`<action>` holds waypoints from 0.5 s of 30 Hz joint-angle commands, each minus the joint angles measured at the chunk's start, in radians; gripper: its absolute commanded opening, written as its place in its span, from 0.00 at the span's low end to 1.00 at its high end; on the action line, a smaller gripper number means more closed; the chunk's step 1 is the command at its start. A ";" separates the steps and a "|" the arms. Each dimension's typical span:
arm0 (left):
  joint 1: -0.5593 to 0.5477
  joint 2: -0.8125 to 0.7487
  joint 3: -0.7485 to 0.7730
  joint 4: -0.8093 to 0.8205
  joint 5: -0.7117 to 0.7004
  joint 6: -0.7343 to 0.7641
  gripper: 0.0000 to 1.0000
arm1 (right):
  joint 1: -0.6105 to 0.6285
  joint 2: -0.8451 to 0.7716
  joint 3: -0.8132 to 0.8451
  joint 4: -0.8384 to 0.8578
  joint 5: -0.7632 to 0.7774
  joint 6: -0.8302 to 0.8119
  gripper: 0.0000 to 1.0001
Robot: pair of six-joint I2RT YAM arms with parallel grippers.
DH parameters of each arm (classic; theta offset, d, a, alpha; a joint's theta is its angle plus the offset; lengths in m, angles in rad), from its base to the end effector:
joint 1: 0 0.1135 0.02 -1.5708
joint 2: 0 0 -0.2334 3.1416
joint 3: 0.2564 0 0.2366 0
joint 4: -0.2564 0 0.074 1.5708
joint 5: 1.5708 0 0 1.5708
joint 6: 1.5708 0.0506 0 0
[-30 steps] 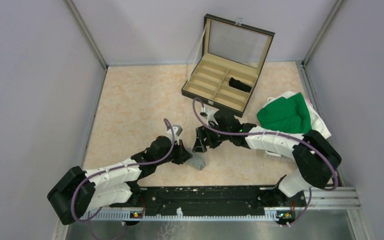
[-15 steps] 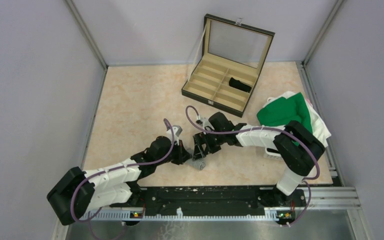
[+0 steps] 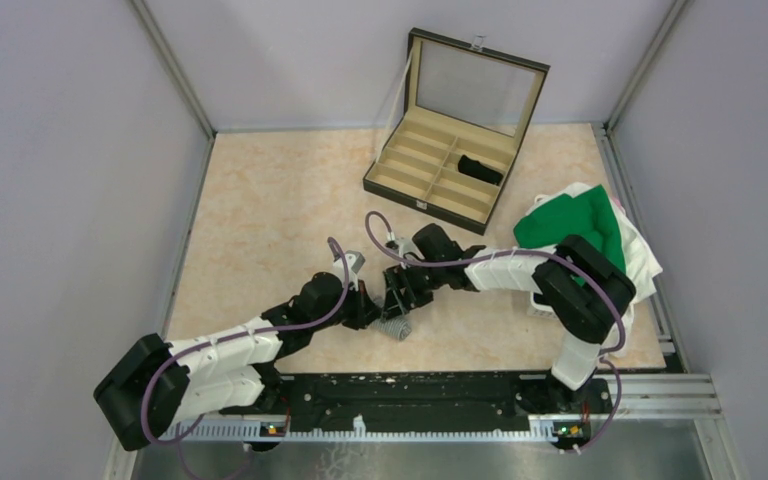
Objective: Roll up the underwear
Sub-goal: Pick up the underwear from the center of the board.
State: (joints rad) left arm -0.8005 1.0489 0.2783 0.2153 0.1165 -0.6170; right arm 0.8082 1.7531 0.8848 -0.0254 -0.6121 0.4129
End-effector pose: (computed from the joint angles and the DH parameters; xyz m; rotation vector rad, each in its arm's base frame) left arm 0.1457 -0.1586 0.1340 0.2820 2.2593 -0.9249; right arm 0.2058 0.2575 0.1172 -0.8137 2.5540 1.2275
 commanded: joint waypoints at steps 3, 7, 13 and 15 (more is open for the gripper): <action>-0.007 0.010 -0.016 -0.099 0.008 0.034 0.00 | -0.004 0.066 0.014 -0.048 0.008 -0.027 0.62; -0.007 0.005 -0.016 -0.101 0.008 0.034 0.00 | -0.005 0.080 0.020 -0.051 0.034 -0.035 0.47; -0.007 0.000 -0.017 -0.106 0.008 0.033 0.00 | -0.004 0.071 0.022 -0.040 0.058 -0.035 0.27; -0.006 -0.006 -0.016 -0.109 0.006 0.033 0.00 | -0.004 0.063 0.015 -0.029 0.058 -0.029 0.20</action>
State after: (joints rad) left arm -0.8021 1.0489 0.2783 0.2050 0.1188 -0.6067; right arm 0.8085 1.7992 0.8989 -0.0299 -0.6525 0.4149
